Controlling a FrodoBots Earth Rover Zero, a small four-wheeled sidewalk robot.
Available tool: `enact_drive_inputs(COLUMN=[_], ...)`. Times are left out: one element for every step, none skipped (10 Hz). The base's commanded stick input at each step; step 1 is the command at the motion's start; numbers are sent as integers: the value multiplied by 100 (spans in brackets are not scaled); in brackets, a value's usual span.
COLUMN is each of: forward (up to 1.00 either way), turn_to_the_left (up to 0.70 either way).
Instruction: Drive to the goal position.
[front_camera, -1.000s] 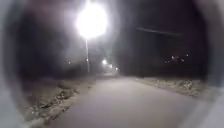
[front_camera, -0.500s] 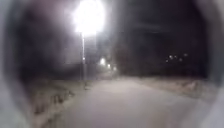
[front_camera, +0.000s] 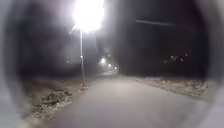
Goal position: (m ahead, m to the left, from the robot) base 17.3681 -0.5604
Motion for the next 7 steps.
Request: enact_drive_inputs(forward=[100, 100, 100, 100, 100, 100, 100], turn_to_the_left=[3, 3, 3, 3, 4, 4, 5])
